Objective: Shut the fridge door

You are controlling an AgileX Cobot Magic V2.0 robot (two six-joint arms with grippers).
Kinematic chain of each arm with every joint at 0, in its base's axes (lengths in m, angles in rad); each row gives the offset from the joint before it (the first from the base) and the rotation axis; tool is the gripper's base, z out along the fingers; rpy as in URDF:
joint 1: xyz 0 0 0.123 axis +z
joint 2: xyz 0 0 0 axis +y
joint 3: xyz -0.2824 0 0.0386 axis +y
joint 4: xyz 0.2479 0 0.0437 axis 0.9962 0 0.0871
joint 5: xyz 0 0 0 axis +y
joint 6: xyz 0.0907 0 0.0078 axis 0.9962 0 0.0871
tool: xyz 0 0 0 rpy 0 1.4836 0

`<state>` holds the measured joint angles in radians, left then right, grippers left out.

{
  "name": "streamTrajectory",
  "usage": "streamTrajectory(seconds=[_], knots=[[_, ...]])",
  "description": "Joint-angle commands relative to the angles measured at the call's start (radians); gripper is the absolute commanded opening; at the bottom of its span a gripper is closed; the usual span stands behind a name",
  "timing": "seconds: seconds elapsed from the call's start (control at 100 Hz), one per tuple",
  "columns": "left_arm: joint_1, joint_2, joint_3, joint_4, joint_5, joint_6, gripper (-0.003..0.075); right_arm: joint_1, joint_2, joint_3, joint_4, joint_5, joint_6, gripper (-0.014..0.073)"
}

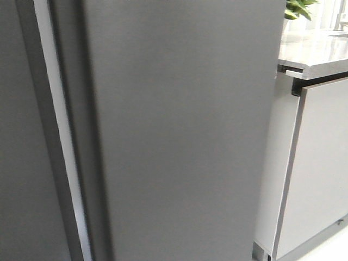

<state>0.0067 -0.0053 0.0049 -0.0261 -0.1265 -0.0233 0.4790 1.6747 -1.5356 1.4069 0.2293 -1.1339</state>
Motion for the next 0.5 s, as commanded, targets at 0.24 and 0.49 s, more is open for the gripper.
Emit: streamTrajectory(seconds=[0.24, 0.49], knots=[[0.001, -0.011, 0.035, -0.004, -0.073, -0.002, -0.0020, 0.003, 0.231, -0.314, 0.003, 0.014, -0.006, -0.0046], [0.001, -0.011, 0.035, -0.004, -0.073, -0.002, -0.0020, -0.005, 0.231, -0.314, -0.017, 0.079, 0.012, -0.0046]])
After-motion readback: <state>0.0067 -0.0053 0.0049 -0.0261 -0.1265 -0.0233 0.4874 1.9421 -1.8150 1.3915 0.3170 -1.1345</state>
